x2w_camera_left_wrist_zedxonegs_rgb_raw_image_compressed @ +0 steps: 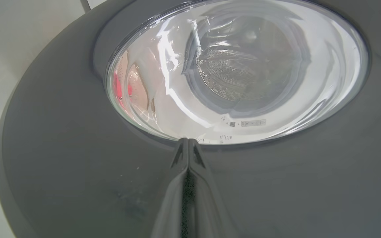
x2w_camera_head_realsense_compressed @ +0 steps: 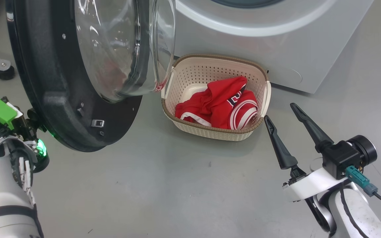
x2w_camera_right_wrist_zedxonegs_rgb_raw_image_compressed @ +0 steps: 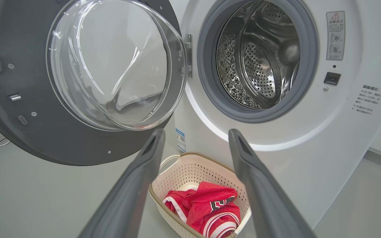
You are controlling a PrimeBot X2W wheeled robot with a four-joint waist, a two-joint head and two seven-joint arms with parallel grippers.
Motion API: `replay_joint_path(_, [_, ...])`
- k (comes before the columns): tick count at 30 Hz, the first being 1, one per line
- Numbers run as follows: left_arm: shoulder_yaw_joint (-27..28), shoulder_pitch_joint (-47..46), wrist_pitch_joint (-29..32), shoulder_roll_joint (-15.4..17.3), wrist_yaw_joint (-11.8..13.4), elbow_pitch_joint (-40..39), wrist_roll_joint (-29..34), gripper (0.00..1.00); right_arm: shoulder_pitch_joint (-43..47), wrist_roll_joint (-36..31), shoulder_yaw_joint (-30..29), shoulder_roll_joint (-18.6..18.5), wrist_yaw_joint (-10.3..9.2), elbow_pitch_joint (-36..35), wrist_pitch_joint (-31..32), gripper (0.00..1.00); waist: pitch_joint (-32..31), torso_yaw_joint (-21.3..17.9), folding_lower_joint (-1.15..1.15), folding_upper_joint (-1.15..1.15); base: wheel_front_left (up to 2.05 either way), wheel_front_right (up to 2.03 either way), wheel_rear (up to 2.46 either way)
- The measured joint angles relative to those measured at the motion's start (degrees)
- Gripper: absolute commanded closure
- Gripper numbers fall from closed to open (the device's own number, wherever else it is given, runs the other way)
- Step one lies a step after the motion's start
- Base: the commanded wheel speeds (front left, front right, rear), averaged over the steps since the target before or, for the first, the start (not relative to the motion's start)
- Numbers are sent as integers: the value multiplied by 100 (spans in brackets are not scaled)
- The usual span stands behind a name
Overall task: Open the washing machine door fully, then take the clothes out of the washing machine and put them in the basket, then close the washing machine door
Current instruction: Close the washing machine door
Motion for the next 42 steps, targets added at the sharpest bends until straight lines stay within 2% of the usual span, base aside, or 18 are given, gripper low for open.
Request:
replay_joint_path(16, [-477,449,354,-51,-1,-829,-357,100,2,16,-11,4,-3,21,-48,0,26,-54,0,0,0,0,0])
replay_joint_path(28, [-982,716,349,-48,-2,-929,-989,100,-1,37,-8,21,-3,56,-51,0,36,-104,0,0,0,0,0])
replay_joint_path(35, [-1225,864,114,-48,-2,-1120,-1072,100,-1,41,-11,21,-3,85,-69,0,28,-101,0,0,0,0,0])
replay_joint_path(42, [-1271,949,-530,-65,-2,-1459,-1010,100,-1,42,-18,21,-3,144,-119,0,-17,-67,0,0,0,0,0])
